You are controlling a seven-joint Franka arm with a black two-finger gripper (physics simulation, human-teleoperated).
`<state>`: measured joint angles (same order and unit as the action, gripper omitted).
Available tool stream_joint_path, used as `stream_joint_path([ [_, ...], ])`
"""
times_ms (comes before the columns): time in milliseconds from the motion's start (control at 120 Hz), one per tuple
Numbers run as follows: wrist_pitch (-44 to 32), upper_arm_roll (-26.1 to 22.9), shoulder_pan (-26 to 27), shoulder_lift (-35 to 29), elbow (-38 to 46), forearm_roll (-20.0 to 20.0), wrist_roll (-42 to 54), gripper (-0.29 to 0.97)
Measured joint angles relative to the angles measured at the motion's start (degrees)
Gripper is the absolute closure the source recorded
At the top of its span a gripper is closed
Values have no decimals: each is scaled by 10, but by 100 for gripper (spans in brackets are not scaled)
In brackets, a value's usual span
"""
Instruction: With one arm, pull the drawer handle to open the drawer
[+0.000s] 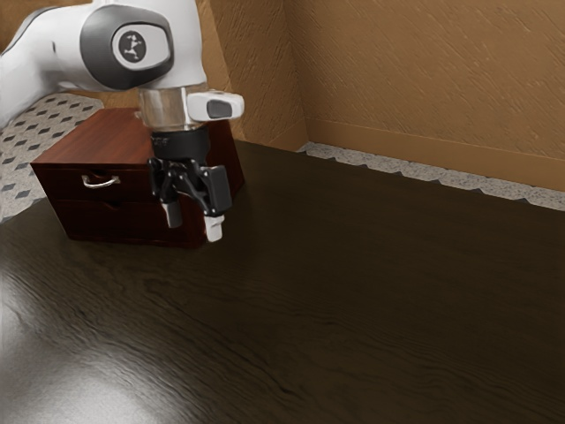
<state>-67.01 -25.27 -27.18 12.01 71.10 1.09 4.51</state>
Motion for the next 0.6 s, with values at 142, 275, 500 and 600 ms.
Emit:
stream_joint_path([
  [142, -40, 1, -2, -2, 4, -1, -8, 0],
  [275, -51, -1, -1, -28, -42, 1, -15, 0],
  [500, -73, 5, -8, -56, -79, 2, -17, 0],
  [600, -64, 54, -33, -57, -79, -3, 28, 0],
])
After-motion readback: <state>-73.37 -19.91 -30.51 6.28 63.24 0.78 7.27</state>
